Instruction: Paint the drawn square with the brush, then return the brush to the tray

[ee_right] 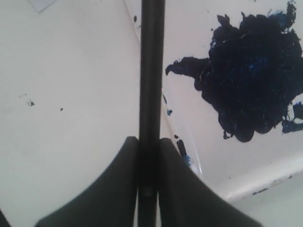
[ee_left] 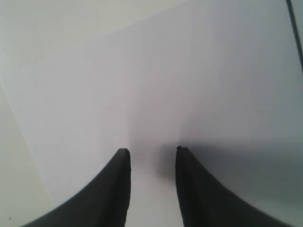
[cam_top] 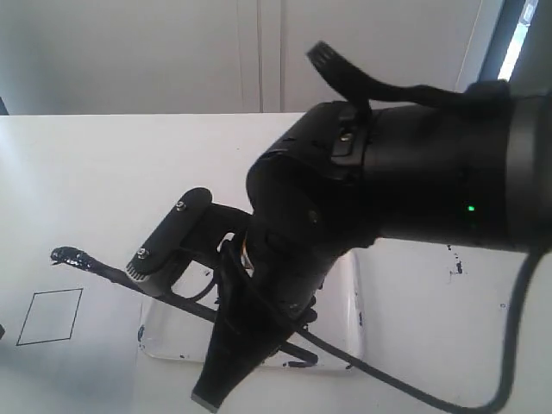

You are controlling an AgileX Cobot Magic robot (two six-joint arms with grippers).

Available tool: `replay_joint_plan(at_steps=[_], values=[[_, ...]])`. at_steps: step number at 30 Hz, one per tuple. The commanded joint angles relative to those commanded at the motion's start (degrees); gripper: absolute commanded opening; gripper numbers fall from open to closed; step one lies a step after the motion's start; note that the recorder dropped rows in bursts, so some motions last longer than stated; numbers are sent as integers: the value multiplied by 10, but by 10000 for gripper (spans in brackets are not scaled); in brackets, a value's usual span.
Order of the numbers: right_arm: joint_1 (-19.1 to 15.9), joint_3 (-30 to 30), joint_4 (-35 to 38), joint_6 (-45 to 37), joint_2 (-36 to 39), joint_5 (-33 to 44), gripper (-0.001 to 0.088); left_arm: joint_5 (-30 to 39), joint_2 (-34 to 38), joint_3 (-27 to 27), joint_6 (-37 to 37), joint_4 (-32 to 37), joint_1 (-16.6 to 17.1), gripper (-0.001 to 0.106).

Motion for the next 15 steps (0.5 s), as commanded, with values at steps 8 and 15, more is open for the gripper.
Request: replay_joint_plan(at_steps=[8, 15], values=[[3, -71, 10, -16, 92, 18, 0, -19, 0, 0, 0, -1, 0, 400], [24, -102, 12, -25, 121, 23, 0, -18, 0, 0, 0, -5, 0, 400]])
